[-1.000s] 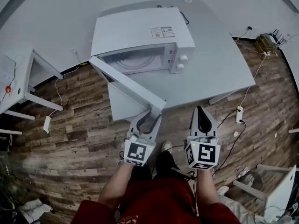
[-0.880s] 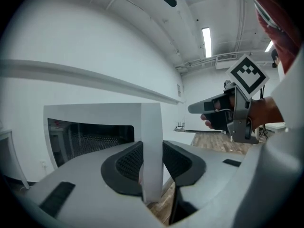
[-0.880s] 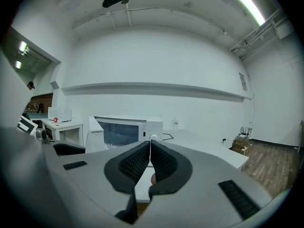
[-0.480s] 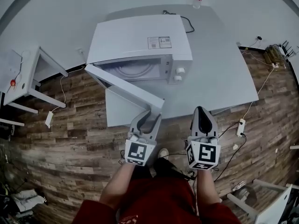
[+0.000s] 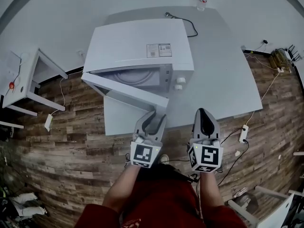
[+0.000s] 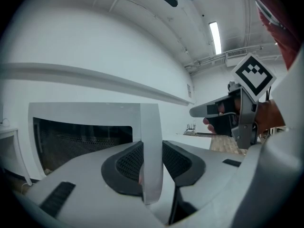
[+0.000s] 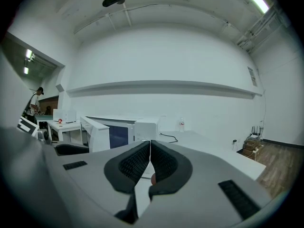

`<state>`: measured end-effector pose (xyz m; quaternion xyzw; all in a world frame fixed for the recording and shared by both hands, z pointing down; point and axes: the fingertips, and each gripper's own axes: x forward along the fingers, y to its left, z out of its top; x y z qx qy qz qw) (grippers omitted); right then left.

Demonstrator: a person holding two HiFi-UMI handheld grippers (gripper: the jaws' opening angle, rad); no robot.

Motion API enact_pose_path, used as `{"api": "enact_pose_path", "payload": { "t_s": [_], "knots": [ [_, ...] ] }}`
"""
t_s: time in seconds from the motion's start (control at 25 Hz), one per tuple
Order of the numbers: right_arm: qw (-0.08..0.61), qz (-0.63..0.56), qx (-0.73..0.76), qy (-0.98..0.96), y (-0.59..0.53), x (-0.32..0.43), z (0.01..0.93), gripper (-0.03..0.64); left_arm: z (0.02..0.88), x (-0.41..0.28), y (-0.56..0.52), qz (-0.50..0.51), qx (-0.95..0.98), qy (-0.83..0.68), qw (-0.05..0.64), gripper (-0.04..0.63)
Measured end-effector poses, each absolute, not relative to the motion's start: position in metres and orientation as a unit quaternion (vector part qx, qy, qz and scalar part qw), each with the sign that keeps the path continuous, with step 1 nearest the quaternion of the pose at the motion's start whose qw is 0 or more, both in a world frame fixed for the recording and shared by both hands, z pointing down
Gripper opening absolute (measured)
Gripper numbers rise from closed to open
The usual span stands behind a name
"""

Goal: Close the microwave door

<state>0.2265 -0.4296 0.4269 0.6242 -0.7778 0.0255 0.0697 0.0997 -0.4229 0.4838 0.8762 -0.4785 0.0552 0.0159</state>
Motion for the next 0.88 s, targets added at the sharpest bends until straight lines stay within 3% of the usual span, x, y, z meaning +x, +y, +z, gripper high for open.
{"api": "enact_pose_path", "payload": {
  "t_s": [0.88],
  "knots": [
    [0.079, 0.027, 0.66, -0.746, -0.504, 0.24, 0.426, 0.028, 0.48, 0.123, -0.507, 0.045, 0.902, -0.428, 0.016, 0.121]
  ]
}}
